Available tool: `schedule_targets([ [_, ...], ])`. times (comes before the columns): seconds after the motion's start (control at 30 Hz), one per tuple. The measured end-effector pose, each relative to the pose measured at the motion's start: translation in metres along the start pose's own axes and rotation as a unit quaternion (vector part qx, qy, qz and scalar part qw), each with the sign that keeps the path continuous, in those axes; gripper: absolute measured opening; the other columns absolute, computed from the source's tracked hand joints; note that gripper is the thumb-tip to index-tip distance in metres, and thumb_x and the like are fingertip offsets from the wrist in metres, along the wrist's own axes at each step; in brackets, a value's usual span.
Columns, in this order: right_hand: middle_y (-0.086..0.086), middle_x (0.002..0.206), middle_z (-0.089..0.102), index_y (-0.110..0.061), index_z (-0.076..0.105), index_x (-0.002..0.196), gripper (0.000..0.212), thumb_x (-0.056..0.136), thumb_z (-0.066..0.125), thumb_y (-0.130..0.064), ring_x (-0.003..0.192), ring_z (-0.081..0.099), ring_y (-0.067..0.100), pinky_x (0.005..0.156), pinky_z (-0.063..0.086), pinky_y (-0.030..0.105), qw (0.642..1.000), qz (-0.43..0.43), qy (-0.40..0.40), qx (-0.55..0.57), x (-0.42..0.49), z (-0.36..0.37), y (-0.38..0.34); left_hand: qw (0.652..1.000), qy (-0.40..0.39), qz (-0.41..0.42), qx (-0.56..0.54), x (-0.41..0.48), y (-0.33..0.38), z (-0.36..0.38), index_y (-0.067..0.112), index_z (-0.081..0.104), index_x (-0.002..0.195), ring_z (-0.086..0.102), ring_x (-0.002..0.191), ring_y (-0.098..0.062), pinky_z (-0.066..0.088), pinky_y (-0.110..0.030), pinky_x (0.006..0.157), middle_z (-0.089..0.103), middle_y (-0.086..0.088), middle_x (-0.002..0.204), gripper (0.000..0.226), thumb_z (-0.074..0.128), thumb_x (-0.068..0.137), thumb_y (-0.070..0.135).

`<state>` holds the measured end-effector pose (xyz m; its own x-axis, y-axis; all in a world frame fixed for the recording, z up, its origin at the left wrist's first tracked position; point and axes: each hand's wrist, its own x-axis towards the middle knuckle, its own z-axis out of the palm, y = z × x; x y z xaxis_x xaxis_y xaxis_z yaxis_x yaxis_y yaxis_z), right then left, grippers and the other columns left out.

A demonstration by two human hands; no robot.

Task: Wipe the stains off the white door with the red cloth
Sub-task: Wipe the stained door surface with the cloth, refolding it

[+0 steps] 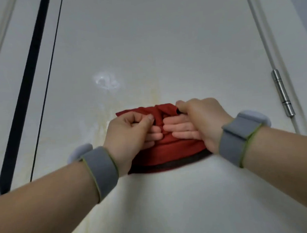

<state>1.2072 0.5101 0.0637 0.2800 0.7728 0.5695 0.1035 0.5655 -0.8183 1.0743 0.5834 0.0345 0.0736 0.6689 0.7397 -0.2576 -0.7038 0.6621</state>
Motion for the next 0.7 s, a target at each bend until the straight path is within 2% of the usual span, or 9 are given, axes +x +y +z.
schedule_targets([
  [0.13, 0.016, 0.083, 0.076, -0.005, 0.055, 0.091, 0.019, 0.104, 0.044, -0.013, 0.071, 0.077, 0.022, 0.059, 0.063, 0.034, 0.999, -0.042, 0.010, -0.003, 0.029, 0.010, -0.037, 0.999, -0.030, 0.023, 0.024, 0.041, 0.036, -0.004, 0.016, 0.063, 0.081, 0.076, 0.063, -0.010, 0.060, -0.021, 0.054, 0.077, -0.001, 0.069, 0.021, 0.067, 0.100, 0.023],
  [0.37, 0.016, 0.075, 0.075, -0.003, 0.055, 0.094, 0.017, 0.103, 0.042, -0.009, 0.066, 0.077, 0.023, 0.059, 0.064, 0.036, 0.996, -0.085, 0.019, -0.003, 0.058, 0.026, -0.085, 0.999, -0.004, 0.047, 0.020, 0.087, 0.078, -0.004, 0.015, 0.063, 0.094, 0.076, 0.063, -0.006, 0.059, -0.020, 0.052, 0.076, 0.002, 0.066, 0.014, 0.066, 0.102, 0.026],
  [0.53, 0.013, 0.079, 0.076, -0.004, 0.053, 0.094, 0.013, 0.103, 0.047, -0.011, 0.071, 0.078, 0.020, 0.061, 0.064, 0.030, 0.995, -0.096, 0.008, 0.020, 0.060, 0.027, -0.082, 0.997, 0.020, 0.077, 0.005, 0.090, 0.073, -0.001, 0.010, 0.066, 0.099, 0.074, 0.060, -0.006, 0.060, -0.019, 0.057, 0.075, -0.003, 0.075, 0.013, 0.063, 0.103, 0.022],
  [0.7, 0.013, 0.080, 0.077, -0.008, 0.053, 0.095, 0.011, 0.104, 0.052, -0.016, 0.075, 0.078, 0.020, 0.063, 0.064, 0.030, 0.994, -0.091, 0.009, 0.067, 0.057, 0.021, -0.066, 0.991, 0.061, 0.116, 0.002, 0.085, 0.059, 0.005, 0.011, 0.068, 0.095, 0.073, 0.058, -0.007, 0.060, -0.020, 0.060, 0.074, -0.002, 0.071, 0.012, 0.062, 0.103, 0.020],
])
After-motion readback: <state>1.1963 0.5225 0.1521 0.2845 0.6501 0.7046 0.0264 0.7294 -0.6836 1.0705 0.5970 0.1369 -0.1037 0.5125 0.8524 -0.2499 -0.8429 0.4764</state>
